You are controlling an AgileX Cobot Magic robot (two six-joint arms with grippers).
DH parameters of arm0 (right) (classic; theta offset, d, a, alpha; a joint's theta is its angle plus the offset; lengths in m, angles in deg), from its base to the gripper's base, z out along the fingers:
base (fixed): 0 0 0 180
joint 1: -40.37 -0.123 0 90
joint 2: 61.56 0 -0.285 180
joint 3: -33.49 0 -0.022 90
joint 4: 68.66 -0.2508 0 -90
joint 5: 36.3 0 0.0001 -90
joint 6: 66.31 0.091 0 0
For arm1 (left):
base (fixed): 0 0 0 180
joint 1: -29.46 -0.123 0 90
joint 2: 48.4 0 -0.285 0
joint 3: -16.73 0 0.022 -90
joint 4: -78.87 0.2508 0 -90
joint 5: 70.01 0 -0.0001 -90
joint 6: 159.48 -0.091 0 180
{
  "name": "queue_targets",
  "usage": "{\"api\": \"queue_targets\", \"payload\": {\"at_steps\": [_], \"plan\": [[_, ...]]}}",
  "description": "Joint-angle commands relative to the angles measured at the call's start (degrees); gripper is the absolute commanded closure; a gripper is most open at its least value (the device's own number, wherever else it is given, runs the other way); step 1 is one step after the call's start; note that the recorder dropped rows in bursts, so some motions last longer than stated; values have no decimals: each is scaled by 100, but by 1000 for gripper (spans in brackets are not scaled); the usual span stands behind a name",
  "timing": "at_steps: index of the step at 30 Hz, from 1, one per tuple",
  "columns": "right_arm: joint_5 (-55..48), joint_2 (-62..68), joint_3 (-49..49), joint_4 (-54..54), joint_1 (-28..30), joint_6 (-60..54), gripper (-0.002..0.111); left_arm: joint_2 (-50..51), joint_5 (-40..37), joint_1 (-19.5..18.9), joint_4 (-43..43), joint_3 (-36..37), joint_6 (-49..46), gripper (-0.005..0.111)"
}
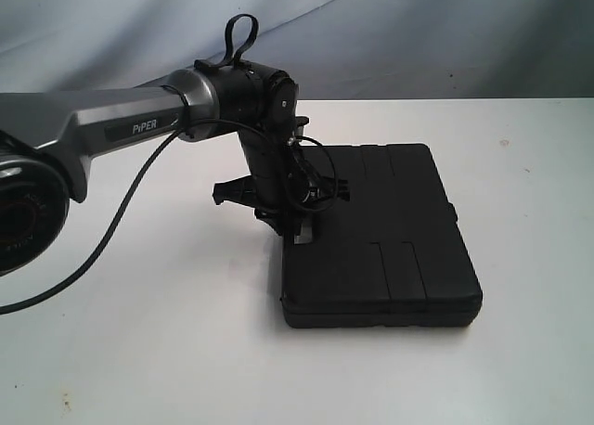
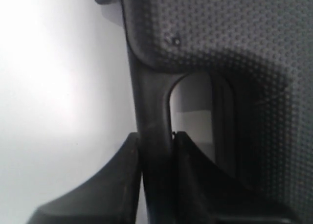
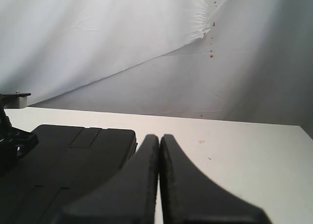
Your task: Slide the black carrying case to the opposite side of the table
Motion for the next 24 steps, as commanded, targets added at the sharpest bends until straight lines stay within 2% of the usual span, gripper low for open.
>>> {"api": "queue_targets", "payload": {"at_steps": [1, 14, 19, 24], "plan": [[-4, -32, -19, 84, 34, -3, 108, -49, -76, 1, 112, -10, -221, 107], [-4, -32, -19, 68, 34, -3, 108, -60, -60, 1, 112, 45, -502, 107], [-4, -32, -19, 68, 34, -3, 108, -98, -101, -118, -174, 58, -644, 107], [-4, -32, -19, 68, 34, -3, 108, -294, -43, -224, -12, 254, -682, 107]]}}
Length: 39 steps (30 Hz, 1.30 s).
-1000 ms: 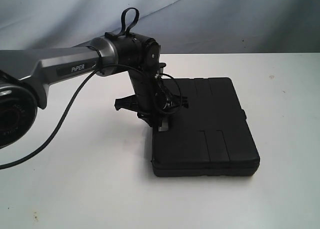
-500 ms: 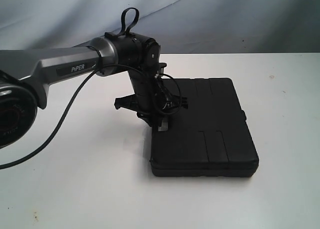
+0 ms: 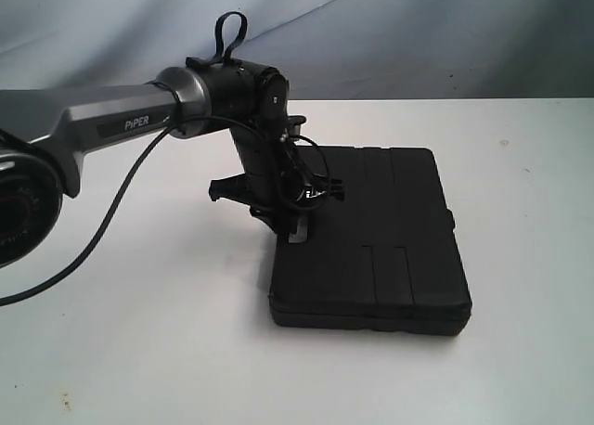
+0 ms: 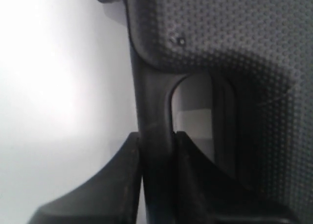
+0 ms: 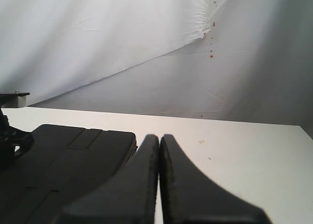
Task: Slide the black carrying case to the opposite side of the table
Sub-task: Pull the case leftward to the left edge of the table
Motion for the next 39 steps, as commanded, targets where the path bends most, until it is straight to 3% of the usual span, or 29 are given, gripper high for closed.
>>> {"api": "queue_targets", "payload": {"at_steps": [1, 17, 39], "plan": [[-4, -32, -19, 68, 34, -3, 108, -326, 22, -115, 137, 312, -184, 107], [-4, -32, -19, 68, 34, -3, 108, -1392, 1033, -1035, 131, 2185, -463, 107], [-4, -32, -19, 6, 34, -3, 108, -1550, 1349, -2210, 118, 3006, -1224, 107]]}}
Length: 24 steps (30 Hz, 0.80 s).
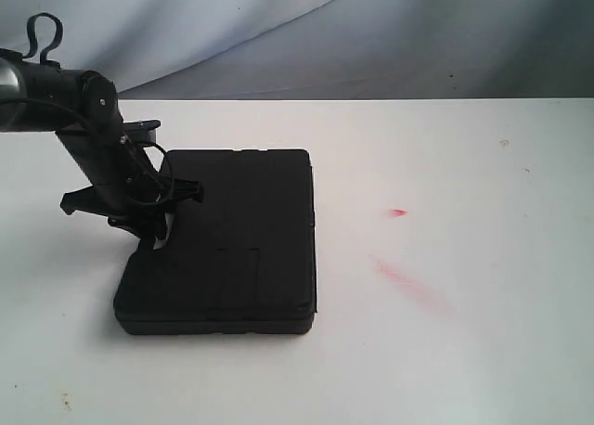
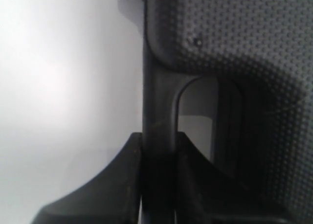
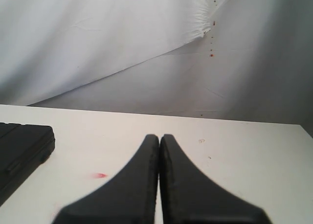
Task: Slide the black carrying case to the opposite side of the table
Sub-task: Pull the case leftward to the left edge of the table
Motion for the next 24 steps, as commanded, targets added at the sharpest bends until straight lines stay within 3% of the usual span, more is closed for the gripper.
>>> {"api": "queue_targets", "payload": {"at_steps": [1, 24], "plan": [[9, -32, -19, 6, 34, -13, 108, -29, 88, -286, 172, 103, -99, 107], [9, -32, -19, 6, 34, -13, 108, -112, -81, -1291, 162, 103, -829, 107]]}}
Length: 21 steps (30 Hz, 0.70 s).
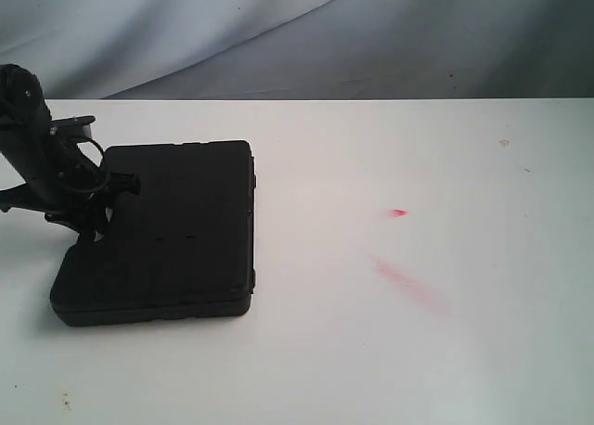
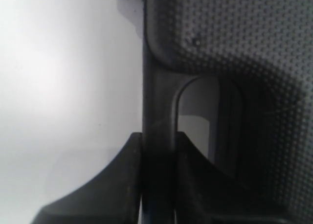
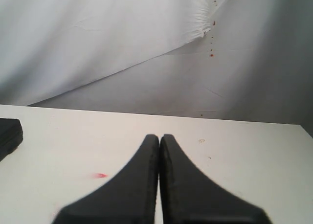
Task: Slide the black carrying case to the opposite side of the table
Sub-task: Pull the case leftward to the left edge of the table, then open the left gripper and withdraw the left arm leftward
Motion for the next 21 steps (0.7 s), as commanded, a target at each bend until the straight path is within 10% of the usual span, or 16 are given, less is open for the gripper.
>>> {"api": "queue_targets", "payload": {"at_steps": [1, 21], "plan": [[9, -32, -19, 6, 34, -13, 108, -65, -47, -245, 176, 46, -97, 107], [9, -32, -19, 6, 34, -13, 108, -65, 13, -448, -222, 46, -518, 107]]}}
